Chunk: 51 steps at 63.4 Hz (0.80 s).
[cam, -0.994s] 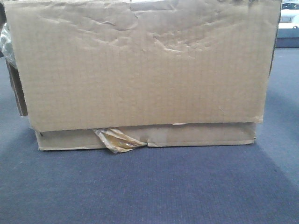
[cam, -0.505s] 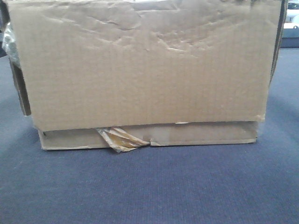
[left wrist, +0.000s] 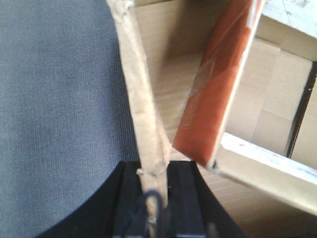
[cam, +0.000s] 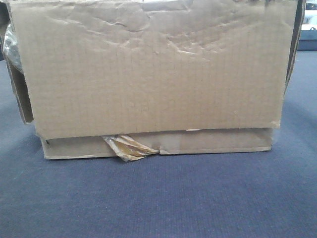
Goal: Stack two boxes on right shelf middle
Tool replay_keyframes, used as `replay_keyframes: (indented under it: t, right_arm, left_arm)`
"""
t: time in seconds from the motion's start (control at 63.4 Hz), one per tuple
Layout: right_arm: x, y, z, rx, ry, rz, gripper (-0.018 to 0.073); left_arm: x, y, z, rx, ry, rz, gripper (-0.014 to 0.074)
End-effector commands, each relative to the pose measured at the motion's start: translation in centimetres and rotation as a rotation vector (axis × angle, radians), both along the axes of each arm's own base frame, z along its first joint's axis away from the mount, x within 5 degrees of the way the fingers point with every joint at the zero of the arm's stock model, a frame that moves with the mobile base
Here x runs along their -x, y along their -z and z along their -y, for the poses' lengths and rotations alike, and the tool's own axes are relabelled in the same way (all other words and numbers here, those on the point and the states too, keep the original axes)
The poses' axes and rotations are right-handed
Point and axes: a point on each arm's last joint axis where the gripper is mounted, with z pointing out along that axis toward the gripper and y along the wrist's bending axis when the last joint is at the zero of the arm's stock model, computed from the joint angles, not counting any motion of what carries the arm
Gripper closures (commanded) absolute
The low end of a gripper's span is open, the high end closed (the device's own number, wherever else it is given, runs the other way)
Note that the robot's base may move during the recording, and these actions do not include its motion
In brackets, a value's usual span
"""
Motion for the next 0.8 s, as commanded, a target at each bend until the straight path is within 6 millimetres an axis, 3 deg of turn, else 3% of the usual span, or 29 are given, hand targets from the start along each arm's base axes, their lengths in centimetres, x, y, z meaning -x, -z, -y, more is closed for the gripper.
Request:
replay_keyframes:
  t: [0.0,0.126,0.268,0.426,0.6,0.789]
  right_arm:
    - [0.2,-1.0,0.5,0.021,-0.001,0.036,0.0713]
    - [1.1,-2.4,0.8,0.01,-0.001,0.073,0.0713]
    - [3.1,-5.2,1.3,-0.012,0.001,0.152,0.0713]
    - [6.0,-9.0,2.2,-0.05,0.008,0.282,0.0713]
    - [9.9,-13.5,3.3,-0.115,0.027,0.485,0.0713]
    - [12.7,-16.0,4.2,-0.152,0.035,0.608,0.0713]
  left_arm:
    - [0.9,-1.7,-0.6,-0.004,-0.007,0.046,0.0708]
    - [1.7,-3.9,-0.8,0.015,-0.007,0.111,0.0708]
    - [2.8,-7.8,-1.2,0.051,-0.008,0.231,0.0708]
    - [4.4,-12.5,-1.6,0.097,-0.01,0.386,0.0708]
    - [7.5,-17.5,-1.9,0.147,0.008,0.561,0.0708]
    - [10.1,-20.0,-1.0,0.186,0.068,0.647,0.0708]
